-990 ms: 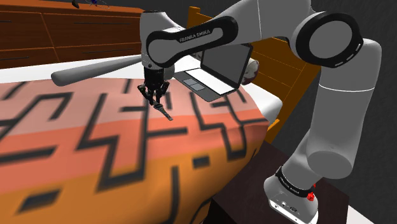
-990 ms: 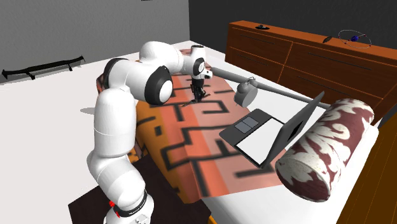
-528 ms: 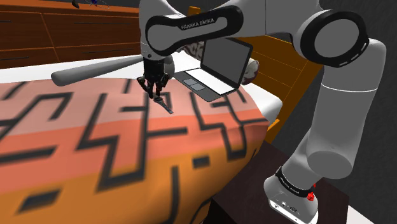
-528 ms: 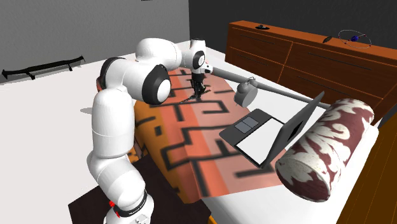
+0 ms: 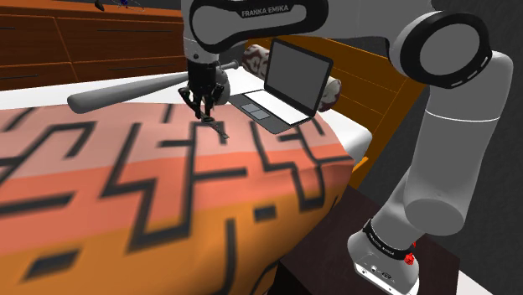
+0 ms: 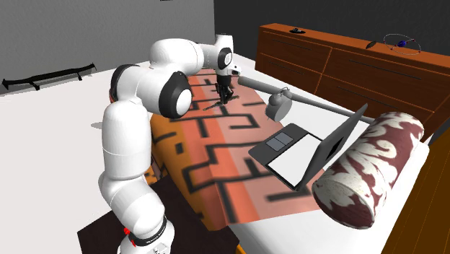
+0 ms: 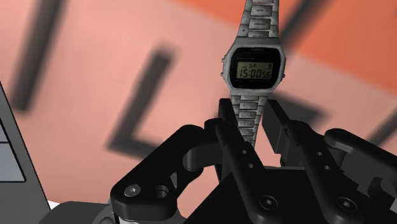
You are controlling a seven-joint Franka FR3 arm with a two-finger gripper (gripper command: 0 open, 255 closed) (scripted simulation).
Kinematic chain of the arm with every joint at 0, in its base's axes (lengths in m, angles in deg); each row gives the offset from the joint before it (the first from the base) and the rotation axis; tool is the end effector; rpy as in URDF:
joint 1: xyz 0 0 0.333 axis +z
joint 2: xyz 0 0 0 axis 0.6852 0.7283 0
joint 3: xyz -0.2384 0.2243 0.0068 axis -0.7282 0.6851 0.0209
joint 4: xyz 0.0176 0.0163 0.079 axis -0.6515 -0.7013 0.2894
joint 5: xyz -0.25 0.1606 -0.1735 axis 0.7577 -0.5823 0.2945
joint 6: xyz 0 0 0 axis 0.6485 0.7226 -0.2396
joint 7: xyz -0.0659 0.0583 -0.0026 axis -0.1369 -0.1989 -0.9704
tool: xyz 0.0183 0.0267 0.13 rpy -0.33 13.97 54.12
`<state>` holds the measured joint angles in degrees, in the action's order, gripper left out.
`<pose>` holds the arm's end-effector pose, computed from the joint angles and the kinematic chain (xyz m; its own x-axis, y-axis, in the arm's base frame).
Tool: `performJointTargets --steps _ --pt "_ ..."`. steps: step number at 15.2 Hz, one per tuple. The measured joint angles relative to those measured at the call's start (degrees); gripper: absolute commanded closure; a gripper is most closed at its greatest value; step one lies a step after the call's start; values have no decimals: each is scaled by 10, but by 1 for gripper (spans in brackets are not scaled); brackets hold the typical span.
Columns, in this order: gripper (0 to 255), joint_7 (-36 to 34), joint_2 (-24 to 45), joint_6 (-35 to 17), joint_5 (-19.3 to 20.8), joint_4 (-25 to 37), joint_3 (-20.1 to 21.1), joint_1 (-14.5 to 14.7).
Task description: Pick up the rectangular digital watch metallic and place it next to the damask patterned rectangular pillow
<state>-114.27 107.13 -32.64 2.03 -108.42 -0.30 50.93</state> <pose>0.5676 0.2225 0.4669 0.9958 -0.0911 -0.0025 -0.0911 -0.9958 -0.0027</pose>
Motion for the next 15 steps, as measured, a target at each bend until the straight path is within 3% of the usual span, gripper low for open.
performJointTargets --steps 15 --pt "255 3 2 119 -1 121 2 5"
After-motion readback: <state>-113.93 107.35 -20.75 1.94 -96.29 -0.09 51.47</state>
